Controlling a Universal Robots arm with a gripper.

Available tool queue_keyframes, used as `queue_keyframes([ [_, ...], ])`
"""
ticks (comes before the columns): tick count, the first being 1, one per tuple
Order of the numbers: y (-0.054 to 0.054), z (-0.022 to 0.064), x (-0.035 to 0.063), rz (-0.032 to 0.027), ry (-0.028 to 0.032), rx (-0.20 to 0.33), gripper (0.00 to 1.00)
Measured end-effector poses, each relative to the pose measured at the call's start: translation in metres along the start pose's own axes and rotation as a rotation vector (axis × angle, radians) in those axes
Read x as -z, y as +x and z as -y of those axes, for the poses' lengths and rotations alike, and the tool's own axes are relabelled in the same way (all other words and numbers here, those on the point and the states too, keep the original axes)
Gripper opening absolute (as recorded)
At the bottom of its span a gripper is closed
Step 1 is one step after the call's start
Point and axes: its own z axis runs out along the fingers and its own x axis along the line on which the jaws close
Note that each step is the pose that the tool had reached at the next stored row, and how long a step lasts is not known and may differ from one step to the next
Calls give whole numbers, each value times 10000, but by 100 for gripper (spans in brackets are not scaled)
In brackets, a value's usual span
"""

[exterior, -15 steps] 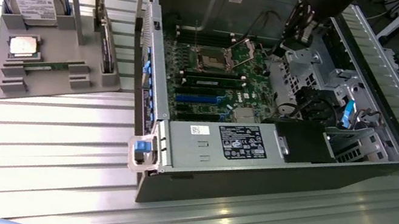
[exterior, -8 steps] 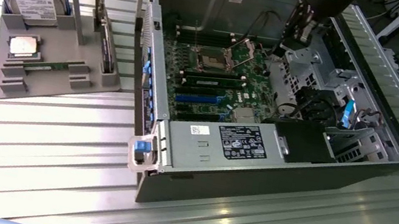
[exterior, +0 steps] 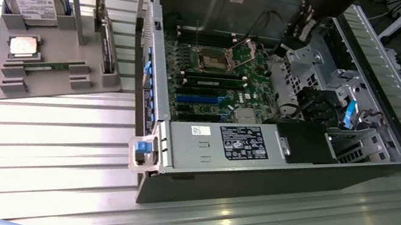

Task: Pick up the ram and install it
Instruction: 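Press down the ram until it locks into place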

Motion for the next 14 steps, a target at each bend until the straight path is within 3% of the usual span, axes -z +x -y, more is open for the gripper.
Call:
queue_keyframes([
  [14, 0, 0, 0, 21, -29, -1074, 10],
])
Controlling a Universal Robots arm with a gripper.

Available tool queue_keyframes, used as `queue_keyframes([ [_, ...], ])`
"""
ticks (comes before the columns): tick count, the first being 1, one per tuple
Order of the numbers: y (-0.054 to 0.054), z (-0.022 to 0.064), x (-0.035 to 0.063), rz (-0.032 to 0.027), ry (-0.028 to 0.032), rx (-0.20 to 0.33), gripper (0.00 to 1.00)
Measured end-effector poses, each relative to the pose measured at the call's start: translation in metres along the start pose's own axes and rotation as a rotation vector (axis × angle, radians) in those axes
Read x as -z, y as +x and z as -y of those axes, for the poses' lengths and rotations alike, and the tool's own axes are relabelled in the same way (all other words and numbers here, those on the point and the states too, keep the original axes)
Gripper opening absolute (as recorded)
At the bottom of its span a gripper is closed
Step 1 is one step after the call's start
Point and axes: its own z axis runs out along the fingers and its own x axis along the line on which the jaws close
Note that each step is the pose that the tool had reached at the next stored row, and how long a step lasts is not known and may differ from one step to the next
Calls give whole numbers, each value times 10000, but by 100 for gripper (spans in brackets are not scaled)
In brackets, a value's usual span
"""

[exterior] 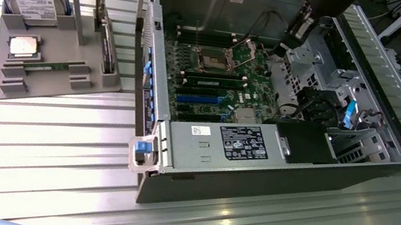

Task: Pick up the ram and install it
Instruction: 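Press down the ram until it locks into place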

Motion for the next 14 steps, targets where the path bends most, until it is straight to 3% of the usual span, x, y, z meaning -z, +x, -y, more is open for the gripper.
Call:
queue_keyframes([
  [14, 0, 0, 0, 20, -28, -1020, 10],
])
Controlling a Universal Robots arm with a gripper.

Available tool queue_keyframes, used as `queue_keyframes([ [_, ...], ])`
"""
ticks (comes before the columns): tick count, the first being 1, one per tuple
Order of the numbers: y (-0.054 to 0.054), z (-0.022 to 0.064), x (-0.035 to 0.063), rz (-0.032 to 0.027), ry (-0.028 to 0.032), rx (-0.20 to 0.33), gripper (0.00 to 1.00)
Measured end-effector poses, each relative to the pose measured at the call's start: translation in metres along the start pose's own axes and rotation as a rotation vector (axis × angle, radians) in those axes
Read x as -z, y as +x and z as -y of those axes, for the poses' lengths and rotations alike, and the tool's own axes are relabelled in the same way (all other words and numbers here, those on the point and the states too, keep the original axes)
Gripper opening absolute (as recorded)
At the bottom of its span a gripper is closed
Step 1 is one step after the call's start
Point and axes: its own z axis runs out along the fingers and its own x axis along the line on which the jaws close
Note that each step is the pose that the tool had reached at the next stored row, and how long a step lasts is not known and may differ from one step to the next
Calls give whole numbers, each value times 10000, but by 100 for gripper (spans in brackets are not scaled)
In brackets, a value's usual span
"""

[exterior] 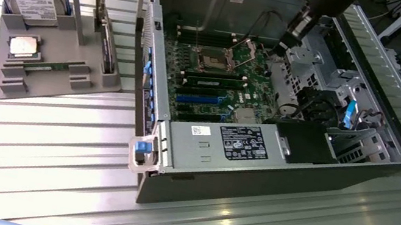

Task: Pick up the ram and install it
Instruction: 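Press down the ram until it locks into place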

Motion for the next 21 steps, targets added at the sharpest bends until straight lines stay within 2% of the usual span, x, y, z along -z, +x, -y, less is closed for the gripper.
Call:
queue_keyframes([
  [14, 0, 0, 0, 25, -35, -1309, 10],
  [21, 0, 0, 0, 43, -60, -2227, 10],
])
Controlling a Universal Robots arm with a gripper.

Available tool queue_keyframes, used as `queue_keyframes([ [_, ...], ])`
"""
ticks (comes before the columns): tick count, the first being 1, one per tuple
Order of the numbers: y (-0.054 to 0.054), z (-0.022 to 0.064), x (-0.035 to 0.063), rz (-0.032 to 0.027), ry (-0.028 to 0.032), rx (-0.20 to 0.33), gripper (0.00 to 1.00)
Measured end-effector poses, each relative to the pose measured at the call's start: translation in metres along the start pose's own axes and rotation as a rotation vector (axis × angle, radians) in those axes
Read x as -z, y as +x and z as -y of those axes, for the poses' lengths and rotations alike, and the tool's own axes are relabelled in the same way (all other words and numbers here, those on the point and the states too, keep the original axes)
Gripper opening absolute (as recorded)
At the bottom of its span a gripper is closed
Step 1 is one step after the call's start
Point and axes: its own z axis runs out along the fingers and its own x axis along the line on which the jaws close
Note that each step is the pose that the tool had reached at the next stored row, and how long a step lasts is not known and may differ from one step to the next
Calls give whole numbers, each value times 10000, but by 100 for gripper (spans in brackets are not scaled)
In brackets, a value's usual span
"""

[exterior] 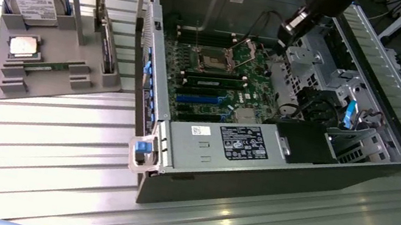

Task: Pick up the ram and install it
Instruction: 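Press down the ram until it locks into place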

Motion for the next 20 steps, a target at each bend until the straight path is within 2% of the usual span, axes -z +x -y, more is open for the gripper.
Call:
queue_keyframes([
  [10, 0, 0, 0, 20, -27, -1024, 10],
  [16, 0, 0, 0, 28, -39, -1449, 10],
  [20, 0, 0, 0, 38, -54, -2003, 10],
])
